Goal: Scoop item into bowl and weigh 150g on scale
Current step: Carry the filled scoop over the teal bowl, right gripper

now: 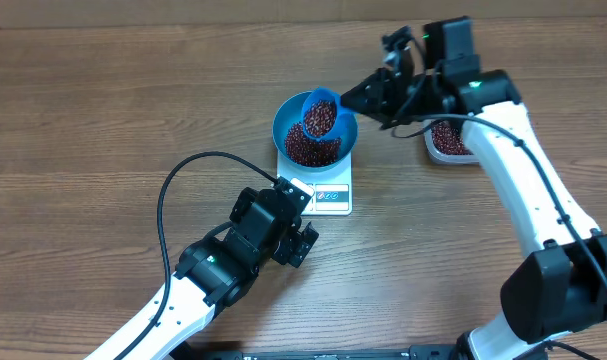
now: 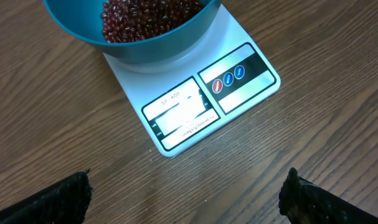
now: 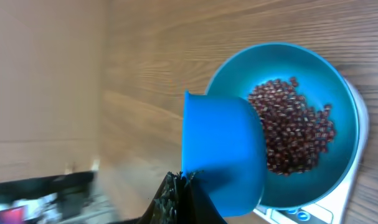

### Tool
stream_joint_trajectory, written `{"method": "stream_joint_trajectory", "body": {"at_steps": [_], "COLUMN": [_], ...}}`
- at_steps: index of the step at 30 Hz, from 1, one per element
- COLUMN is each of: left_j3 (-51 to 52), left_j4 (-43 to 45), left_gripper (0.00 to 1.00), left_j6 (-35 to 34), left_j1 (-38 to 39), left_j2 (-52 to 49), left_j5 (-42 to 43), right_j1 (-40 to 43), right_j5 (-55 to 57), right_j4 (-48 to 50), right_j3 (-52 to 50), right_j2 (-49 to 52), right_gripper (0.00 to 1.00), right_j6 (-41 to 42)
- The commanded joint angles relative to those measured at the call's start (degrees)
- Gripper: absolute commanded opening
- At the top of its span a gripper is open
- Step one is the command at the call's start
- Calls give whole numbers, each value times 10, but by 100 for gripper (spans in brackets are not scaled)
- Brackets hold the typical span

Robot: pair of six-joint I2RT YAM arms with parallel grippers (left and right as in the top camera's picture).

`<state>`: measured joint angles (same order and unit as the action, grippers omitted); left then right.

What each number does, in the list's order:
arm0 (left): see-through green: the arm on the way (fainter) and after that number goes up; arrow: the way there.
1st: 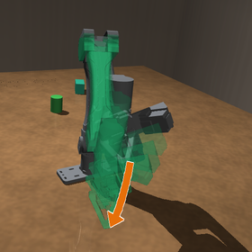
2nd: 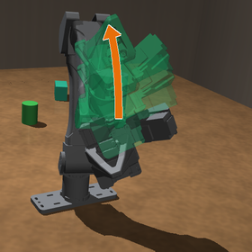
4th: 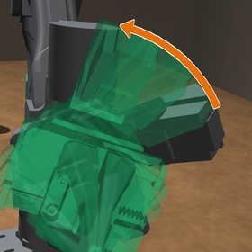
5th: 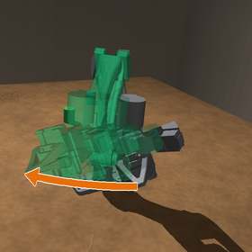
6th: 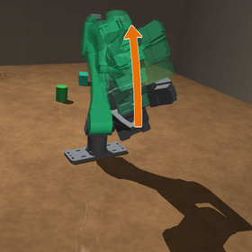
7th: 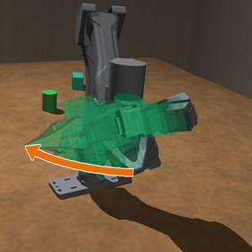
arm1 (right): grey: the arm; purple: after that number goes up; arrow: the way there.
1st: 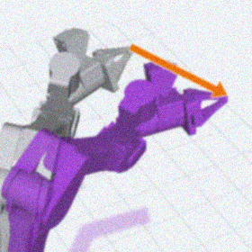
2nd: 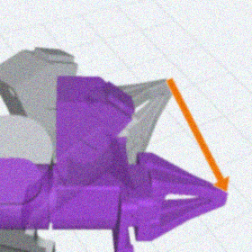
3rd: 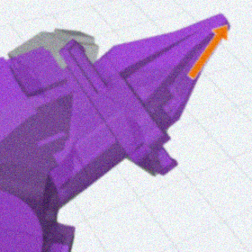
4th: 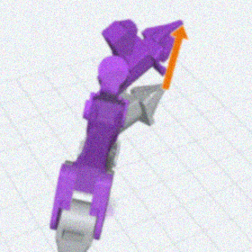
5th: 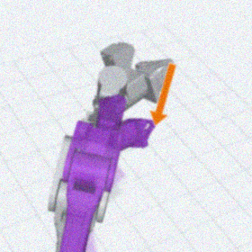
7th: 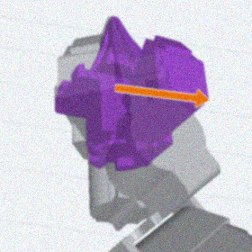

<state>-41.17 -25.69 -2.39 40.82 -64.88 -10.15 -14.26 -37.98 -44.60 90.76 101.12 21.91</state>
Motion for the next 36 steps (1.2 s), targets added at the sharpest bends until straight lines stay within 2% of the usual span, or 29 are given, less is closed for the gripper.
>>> {"method": "stream_joint_trajectory", "body": {"at_steps": [1, 6, 10, 23, 30, 36], "left_j3": [7, 7, 7, 7, 7, 7], "left_j4": [2, 2, 2, 2, 2, 2], "left_gripper": [100, 100, 100, 99, 99, 100], "left_j6": [11, 11, 11, 11, 11, 11], "left_j1": [-3, -3, -3, -3, -3, -3], "left_j2": [4, 4, 4, 4, 4, 4], "left_j5": [-8, -8, -8, -8, -8, -8], "right_j1": [-34, -74, -110, -172, -220, -221], "right_j5": [141, 252, 316, 413, 512, 519], "right_j4": [5, 6, 10, 13, 13, 13], "right_j3": [16, 16, 16, 16, 16, 16], "right_j2": [-25, -25, -25, -25, -25, -25], "right_gripper": [4, 4, 4, 4, 4, 4], "right_j6": [8, -21, -101, -204, -224, -224]}}
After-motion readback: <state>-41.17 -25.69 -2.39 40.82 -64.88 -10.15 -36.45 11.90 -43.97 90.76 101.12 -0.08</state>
